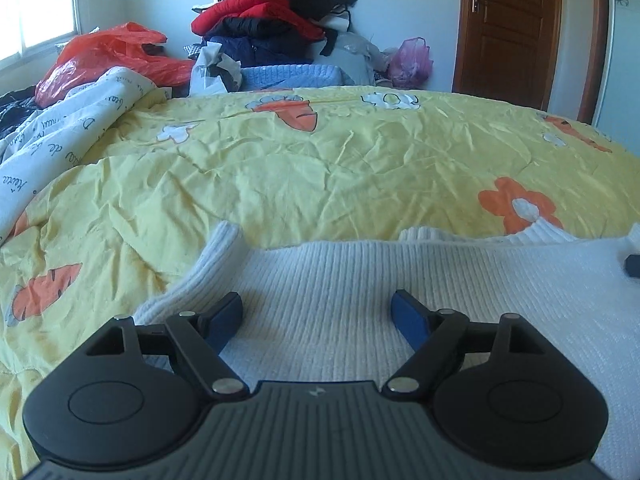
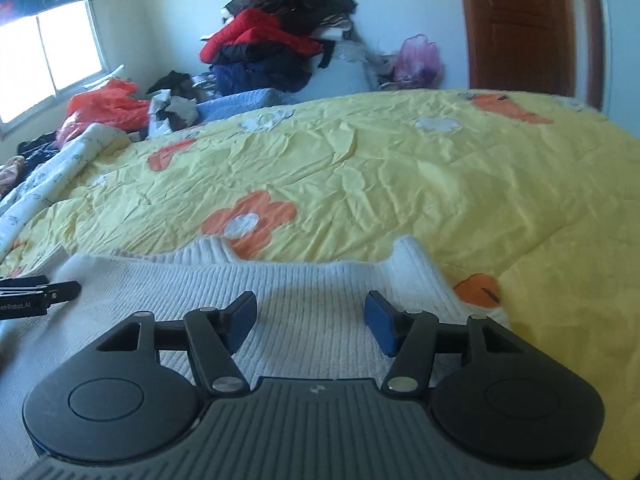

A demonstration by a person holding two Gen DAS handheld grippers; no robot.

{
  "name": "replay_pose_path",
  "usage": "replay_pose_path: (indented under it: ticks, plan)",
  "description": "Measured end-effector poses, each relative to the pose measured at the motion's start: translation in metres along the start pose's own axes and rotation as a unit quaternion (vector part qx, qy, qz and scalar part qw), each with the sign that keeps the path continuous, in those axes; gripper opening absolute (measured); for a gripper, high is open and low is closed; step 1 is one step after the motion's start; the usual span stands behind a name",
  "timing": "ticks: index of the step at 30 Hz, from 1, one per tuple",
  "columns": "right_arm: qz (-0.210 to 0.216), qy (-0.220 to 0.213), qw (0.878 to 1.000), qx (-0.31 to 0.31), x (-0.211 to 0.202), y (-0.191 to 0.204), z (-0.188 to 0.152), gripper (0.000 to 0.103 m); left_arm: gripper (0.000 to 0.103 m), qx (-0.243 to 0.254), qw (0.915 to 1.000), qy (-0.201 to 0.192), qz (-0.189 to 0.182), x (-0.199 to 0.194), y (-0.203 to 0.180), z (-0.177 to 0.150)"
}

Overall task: Fold small clothes
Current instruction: 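Move both open grippers over the hem end of the folded cardigan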

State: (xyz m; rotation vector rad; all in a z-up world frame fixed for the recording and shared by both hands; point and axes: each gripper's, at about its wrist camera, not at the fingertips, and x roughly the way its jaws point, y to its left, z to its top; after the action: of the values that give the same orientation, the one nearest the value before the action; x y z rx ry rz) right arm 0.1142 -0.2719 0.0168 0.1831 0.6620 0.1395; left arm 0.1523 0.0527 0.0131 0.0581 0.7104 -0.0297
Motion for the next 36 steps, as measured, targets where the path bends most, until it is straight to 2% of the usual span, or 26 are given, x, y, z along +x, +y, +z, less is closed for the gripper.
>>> replay_pose_path:
  ticks: [2,5,6,8,9,10,13,16,18,20,21,24,26,29,30,32,36]
  plan:
    - [-0.014,-0.02,1.0,0.015,-0.016,0.008,0.0,0.068,0.083,0.002,1.0,-0.001,0.002,0.0,0.0,0.0]
    - [0.037,-0.02,0.999,0.017,-0.03,0.016,-0.005,0.073,0.083,0.001,1.0,0.0,0.001,0.002,0.001,0.001]
    - [0.042,-0.011,0.999,0.003,-0.03,0.021,-0.008,0.074,0.083,0.0,1.0,0.0,0.001,0.003,0.001,0.001]
    - [0.022,0.008,0.999,-0.041,-0.023,0.026,-0.018,0.075,0.083,-0.001,1.0,0.0,0.0,0.002,0.002,0.001]
    - [0.013,0.007,0.998,-0.06,-0.019,0.024,-0.024,0.075,0.083,-0.001,1.0,-0.001,0.0,0.002,0.002,0.001]
    - [0.022,-0.007,0.998,-0.067,-0.019,0.019,-0.03,0.075,0.083,-0.002,1.0,-0.001,-0.001,0.002,0.002,0.001]
    - [0.049,-0.006,0.998,-0.028,-0.017,0.003,-0.026,0.075,0.084,-0.009,0.9999,0.0,-0.008,0.003,0.005,0.002]
    - [0.05,-0.003,0.998,-0.034,-0.014,0.006,-0.026,0.077,0.085,-0.01,0.9999,-0.001,-0.007,0.002,0.006,0.001]
    - [0.047,-0.003,0.998,-0.04,-0.015,0.008,-0.027,0.078,0.086,-0.009,0.9999,-0.003,0.008,-0.002,0.003,0.002]
    - [0.05,-0.004,0.998,-0.037,-0.015,0.008,-0.027,0.079,0.084,-0.003,0.9985,-0.014,0.053,-0.017,-0.007,0.003]
    - [0.052,-0.004,0.998,-0.034,-0.015,0.007,-0.027,0.08,0.084,-0.005,0.9977,-0.028,0.062,-0.03,-0.014,0.002]
    - [0.055,-0.005,0.998,-0.033,-0.016,0.006,-0.026,0.081,0.084,-0.035,0.9975,-0.061,0.006,-0.071,-0.029,-0.007]
    - [0.053,-0.006,0.998,-0.035,-0.016,0.007,-0.026,0.081,0.085,-0.035,0.9969,-0.069,-0.015,-0.085,-0.041,-0.02]
    - [0.054,-0.007,0.998,-0.034,-0.017,0.008,-0.026,0.082,0.085,0.001,0.999,-0.042,-0.012,-0.076,-0.059,-0.044]
    - [0.054,-0.007,0.998,-0.034,-0.017,0.007,-0.026,0.082,0.086,0.013,0.9988,-0.047,-0.006,-0.071,-0.06,-0.053]
    - [0.056,-0.008,0.998,-0.033,-0.018,0.007,-0.026,0.082,0.087,0.033,0.9952,-0.091,-0.011,-0.072,-0.055,-0.067]
    - [0.068,-0.01,0.997,-0.026,-0.018,0.004,-0.026,0.085,0.097,-0.011,0.9959,-0.068,-0.06,-0.059,-0.03,-0.057]
